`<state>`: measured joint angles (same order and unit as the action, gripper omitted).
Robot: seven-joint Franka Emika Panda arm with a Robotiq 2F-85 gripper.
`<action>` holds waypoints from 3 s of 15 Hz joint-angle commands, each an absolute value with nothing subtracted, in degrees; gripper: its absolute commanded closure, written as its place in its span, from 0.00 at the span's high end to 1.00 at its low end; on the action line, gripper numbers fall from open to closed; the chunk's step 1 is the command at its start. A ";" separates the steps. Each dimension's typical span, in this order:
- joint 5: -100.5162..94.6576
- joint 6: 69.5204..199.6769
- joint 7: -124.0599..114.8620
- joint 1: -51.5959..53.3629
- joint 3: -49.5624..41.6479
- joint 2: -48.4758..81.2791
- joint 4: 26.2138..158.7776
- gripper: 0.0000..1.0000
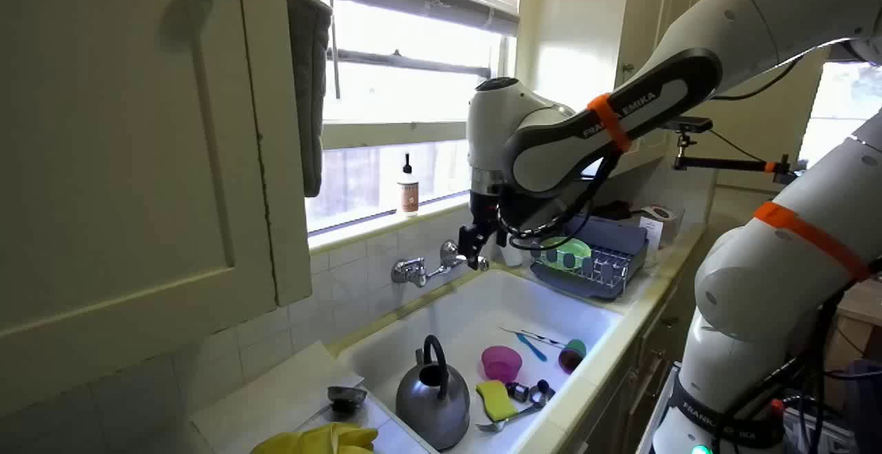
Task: Put the yellow plate on the windowsill.
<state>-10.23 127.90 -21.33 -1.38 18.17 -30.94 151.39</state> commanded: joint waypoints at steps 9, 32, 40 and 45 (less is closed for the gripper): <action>-14.64 128.65 -26.33 -6.08 15.35 -24.95 147.99 1.00; -4.70 142.97 -42.71 -12.74 -14.23 10.56 117.18 1.00; -1.68 150.49 -39.23 -17.41 -20.55 13.09 118.47 1.00; 2.15 153.17 -36.83 -21.27 -24.00 15.74 119.02 1.00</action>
